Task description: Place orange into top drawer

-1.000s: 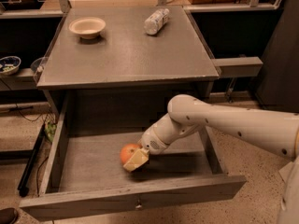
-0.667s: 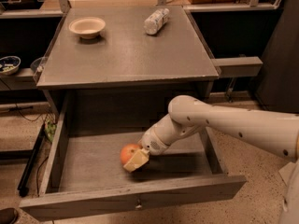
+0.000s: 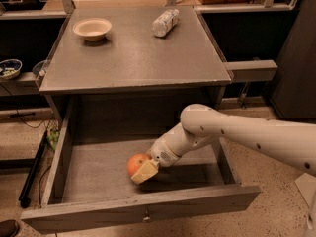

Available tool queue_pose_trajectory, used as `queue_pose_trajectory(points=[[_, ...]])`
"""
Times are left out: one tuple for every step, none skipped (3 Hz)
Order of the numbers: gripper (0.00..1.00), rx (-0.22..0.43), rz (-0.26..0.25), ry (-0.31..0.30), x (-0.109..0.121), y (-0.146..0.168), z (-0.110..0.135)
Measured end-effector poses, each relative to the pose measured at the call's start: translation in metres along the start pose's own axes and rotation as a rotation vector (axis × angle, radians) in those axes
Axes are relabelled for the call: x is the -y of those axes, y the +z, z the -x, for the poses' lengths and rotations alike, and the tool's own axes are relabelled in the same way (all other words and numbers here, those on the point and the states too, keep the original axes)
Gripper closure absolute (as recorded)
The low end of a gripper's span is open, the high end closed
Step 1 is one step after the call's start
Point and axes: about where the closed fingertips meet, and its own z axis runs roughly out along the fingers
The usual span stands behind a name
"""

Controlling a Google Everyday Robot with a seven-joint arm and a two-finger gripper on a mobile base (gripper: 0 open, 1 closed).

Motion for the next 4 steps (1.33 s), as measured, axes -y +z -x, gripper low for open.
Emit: queue_pose_trajectory(points=[[1.00,0.050,-0.014,0.011,0.000,-0.004,-0.004],[1.00,0.056,-0.007,0.011,0.000,-0.004,-0.004],[1.00,0.082,0.020,0.012,0.001,-0.006,-0.002],[1.00,0.129,0.009,-0.032,0.008,-0.026,0.025]])
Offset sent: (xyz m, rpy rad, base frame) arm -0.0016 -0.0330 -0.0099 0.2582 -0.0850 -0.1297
